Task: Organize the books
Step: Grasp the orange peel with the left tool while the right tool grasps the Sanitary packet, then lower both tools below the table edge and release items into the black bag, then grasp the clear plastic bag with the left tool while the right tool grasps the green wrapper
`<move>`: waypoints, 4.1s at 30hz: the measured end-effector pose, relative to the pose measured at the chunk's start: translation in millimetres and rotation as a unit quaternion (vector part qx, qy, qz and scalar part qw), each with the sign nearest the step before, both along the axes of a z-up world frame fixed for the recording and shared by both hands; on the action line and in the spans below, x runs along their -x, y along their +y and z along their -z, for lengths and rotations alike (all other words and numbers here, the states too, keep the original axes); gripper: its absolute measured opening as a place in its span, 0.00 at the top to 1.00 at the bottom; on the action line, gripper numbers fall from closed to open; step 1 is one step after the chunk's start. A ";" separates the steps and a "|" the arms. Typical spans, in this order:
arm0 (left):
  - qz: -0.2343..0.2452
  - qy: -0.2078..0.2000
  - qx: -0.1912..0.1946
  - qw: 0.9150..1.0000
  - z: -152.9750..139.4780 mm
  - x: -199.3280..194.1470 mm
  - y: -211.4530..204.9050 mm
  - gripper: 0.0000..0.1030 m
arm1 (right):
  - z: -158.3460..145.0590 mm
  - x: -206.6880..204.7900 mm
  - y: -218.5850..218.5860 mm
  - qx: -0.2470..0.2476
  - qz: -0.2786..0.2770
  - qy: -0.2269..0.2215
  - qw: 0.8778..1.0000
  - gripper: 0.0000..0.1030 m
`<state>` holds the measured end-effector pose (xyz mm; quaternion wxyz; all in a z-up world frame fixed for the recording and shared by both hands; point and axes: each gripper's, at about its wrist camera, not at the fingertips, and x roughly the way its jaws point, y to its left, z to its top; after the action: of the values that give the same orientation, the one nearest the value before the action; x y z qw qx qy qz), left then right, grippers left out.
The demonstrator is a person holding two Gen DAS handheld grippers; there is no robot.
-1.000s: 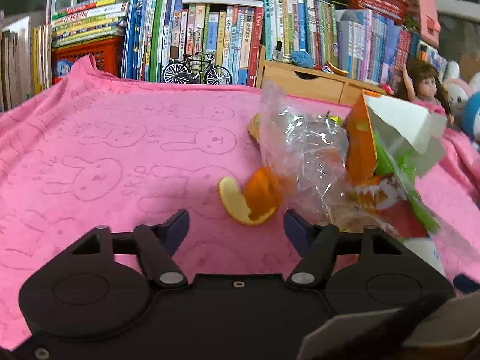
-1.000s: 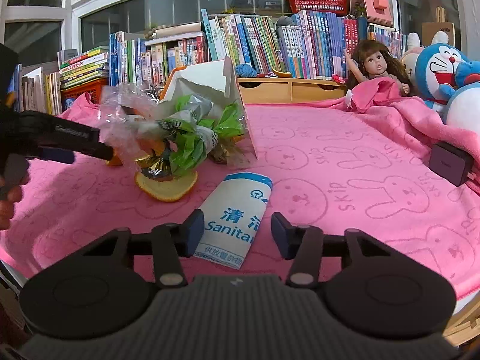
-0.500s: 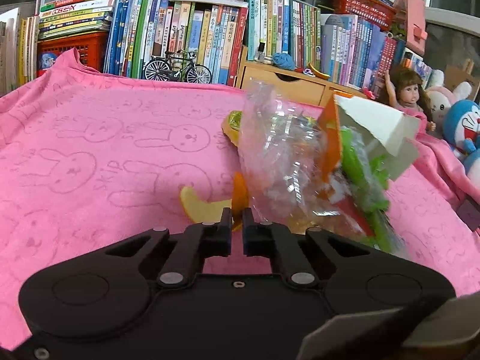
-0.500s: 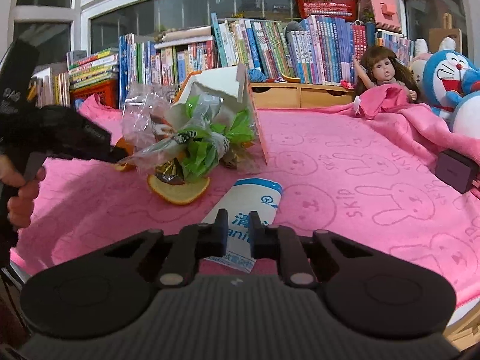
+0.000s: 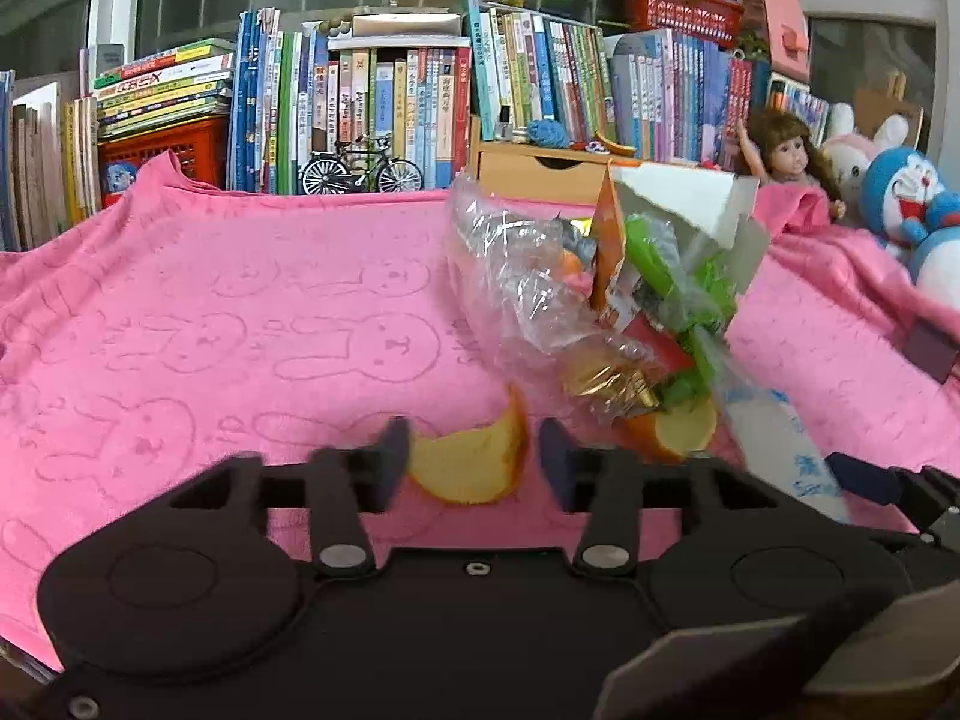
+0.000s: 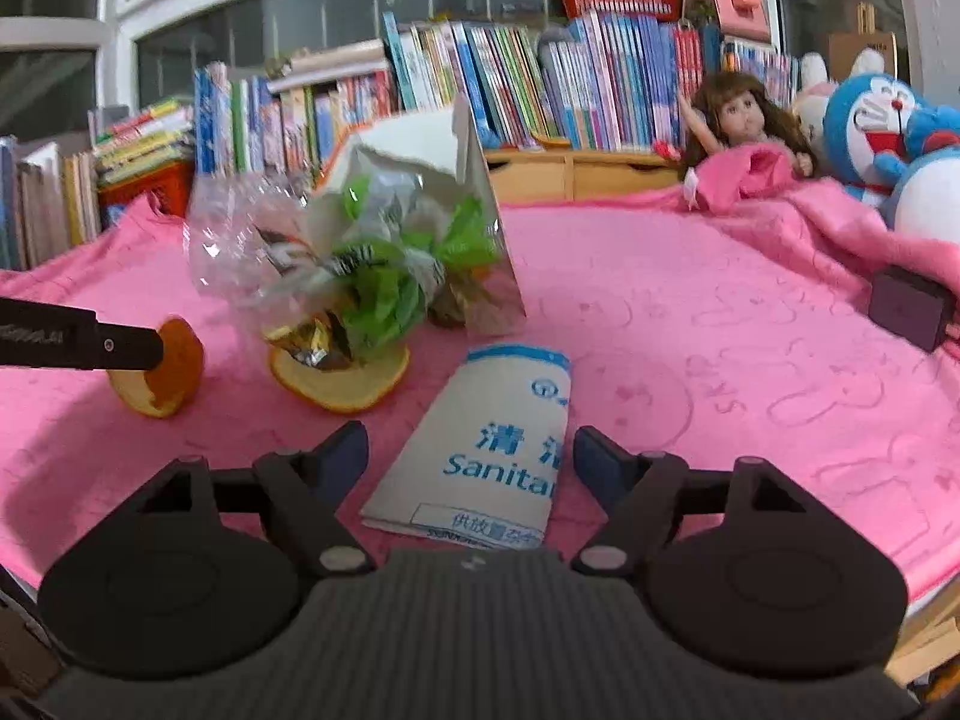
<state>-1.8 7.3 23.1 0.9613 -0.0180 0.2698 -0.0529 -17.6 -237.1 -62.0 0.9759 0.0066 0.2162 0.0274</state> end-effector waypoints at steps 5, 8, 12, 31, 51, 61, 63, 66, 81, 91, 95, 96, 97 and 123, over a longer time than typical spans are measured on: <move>-0.003 -0.001 -0.003 1.000 9.8 -4.0 -3.7 0.38 | 1.0 4.3 -3.8 0.009 -0.001 -0.004 1.000 0.41; 0.001 -0.002 -0.009 1.000 14.4 -7.9 -6.6 0.31 | -0.8 6.7 -10.9 -0.001 0.000 -0.004 1.000 0.50; 0.016 0.012 -0.009 1.000 20.4 -16.7 -12.4 0.66 | -5.4 10.6 -18.7 -0.027 0.000 -0.006 1.000 0.63; 0.094 0.038 0.032 0.994 -10.2 73.9 -8.1 0.93 | -19.9 99.6 -24.5 -0.080 -0.148 0.027 0.985 0.76; 0.074 0.307 0.009 0.949 149.4 103.5 7.1 0.92 | 116.0 84.8 5.8 -0.062 -0.182 0.310 0.931 0.71; 0.064 0.325 -0.014 0.943 170.3 90.6 0.7 0.55 | 129.0 76.7 8.9 -0.052 -0.188 0.310 0.930 0.33; 0.060 0.314 -0.022 0.947 163.9 88.0 1.6 0.51 | 123.9 74.7 8.8 -0.051 -0.190 0.303 0.932 0.31; 0.056 0.292 -0.028 0.954 146.9 90.0 2.6 0.44 | 112.8 74.7 7.1 -0.054 -0.193 0.290 0.936 0.30; 0.090 0.107 -0.007 0.990 18.5 99.3 4.7 0.15 | 13.0 85.0 -18.4 -0.064 -0.217 0.100 0.969 0.17; 0.068 0.041 0.002 0.997 -21.9 69.6 -3.0 0.12 | -26.5 68.2 -30.6 -0.042 -0.168 0.013 0.985 0.16; 0.057 0.040 0.044 0.997 -24.2 41.0 4.3 0.12 | -34.3 54.3 -36.0 -0.063 -0.150 -0.009 0.987 0.16; 0.050 0.041 0.054 0.996 -23.7 31.8 5.7 0.12 | -38.1 49.6 -38.5 -0.070 -0.143 -0.017 0.987 0.16; 0.040 0.040 0.067 0.996 -25.5 24.4 9.6 0.12 | -42.0 45.0 -40.8 -0.076 -0.135 -0.026 0.988 0.16; -0.039 0.073 0.236 0.968 5.7 -105.9 21.7 0.65 | -35.4 -68.1 -26.1 -0.200 -0.101 0.024 0.974 0.53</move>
<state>104.1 29.0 17.4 0.9089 -0.2587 0.3182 -0.0760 50.5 -263.2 -26.6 0.9416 0.1801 0.2297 0.1680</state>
